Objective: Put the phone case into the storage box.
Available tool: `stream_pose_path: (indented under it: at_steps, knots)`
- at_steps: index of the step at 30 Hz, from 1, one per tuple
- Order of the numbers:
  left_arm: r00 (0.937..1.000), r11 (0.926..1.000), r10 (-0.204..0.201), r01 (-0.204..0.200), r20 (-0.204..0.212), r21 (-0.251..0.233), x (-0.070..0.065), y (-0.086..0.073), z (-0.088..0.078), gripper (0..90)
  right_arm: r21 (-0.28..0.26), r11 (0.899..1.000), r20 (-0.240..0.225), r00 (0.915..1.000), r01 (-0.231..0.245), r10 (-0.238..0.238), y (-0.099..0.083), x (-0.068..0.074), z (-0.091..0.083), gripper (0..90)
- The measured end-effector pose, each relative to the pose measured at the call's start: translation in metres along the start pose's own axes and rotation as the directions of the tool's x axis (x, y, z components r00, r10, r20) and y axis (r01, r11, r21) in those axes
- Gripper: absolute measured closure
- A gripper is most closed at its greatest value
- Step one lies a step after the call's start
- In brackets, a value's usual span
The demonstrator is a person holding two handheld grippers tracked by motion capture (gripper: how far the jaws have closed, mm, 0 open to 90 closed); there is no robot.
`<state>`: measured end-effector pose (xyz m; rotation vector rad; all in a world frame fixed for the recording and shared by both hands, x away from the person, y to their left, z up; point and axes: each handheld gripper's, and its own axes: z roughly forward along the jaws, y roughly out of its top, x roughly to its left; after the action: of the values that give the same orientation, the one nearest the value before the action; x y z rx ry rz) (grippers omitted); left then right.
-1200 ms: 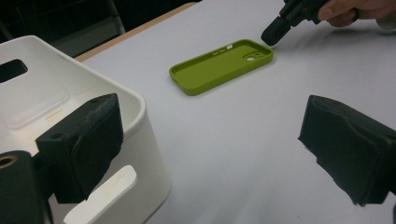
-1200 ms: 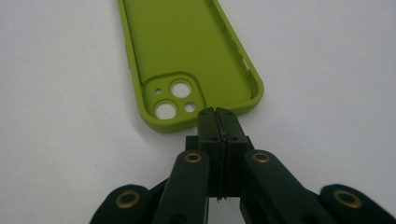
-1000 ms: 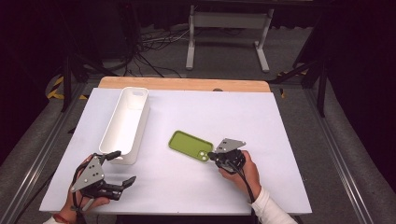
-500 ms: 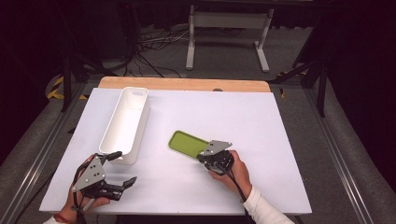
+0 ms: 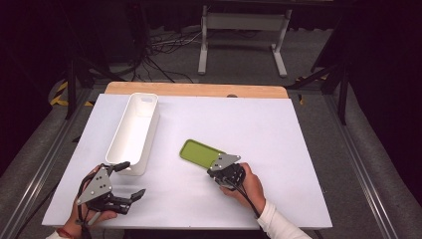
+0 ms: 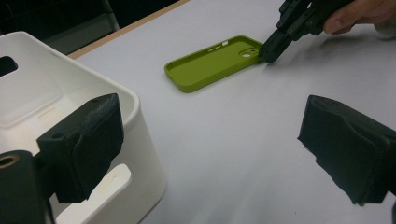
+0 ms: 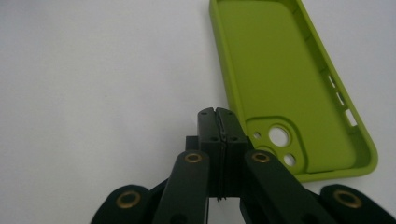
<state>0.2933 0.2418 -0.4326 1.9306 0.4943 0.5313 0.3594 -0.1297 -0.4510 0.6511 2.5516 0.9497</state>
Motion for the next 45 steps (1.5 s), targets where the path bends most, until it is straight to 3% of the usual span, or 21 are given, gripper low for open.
stream_pose_path:
  at_steps: [3, 9, 18, 27, 35, 39, 45]
  knots:
    - [0.9999, 0.9999, 0.012, -0.012, -0.003, 0.002, 0.0, 0.001, 0.0, 7.3, 0.013, 0.999, 0.031, 0.9988, -0.04, 0.039, -0.002, -0.005, -0.002, 90.0]
    - [1.0, 1.0, 0.004, -0.004, -0.006, -0.007, 0.002, 0.002, -0.002, 7.4, 0.028, 0.998, 0.072, 0.9957, -0.061, 0.058, -0.005, -0.01, -0.003, 90.0]
    - [0.9999, 0.9998, 0.016, -0.016, 0.0, -0.007, 0.003, 0.002, -0.002, 7.2, 0.04, 0.99, 0.128, 0.9834, -0.134, 0.128, -0.012, -0.035, -0.007, 90.0]
    - [0.9995, 0.9995, 0.028, -0.027, 0.012, -0.017, 0.002, 0.003, -0.002, 7.0, 0.075, 0.991, 0.177, 0.9795, -0.111, 0.097, -0.01, -0.047, -0.002, 90.0]
    - [0.9996, 0.9996, 0.024, -0.023, 0.014, -0.015, 0.003, 0.003, -0.003, 7.0, 0.075, 0.985, 0.205, 0.9688, -0.157, 0.139, -0.007, -0.07, 0.005, 90.0]
    - [0.9996, 0.9996, 0.026, -0.025, 0.014, -0.015, 0.002, 0.003, -0.003, 7.0, 0.088, 0.984, 0.231, 0.9638, -0.158, 0.134, -0.005, -0.076, 0.006, 90.0]
    - [0.9993, 0.9993, 0.027, -0.027, 0.025, -0.028, 0.003, 0.003, -0.005, 7.0, 0.061, 0.978, 0.216, 0.9593, -0.2, 0.182, -0.003, -0.086, 0.003, 90.0]
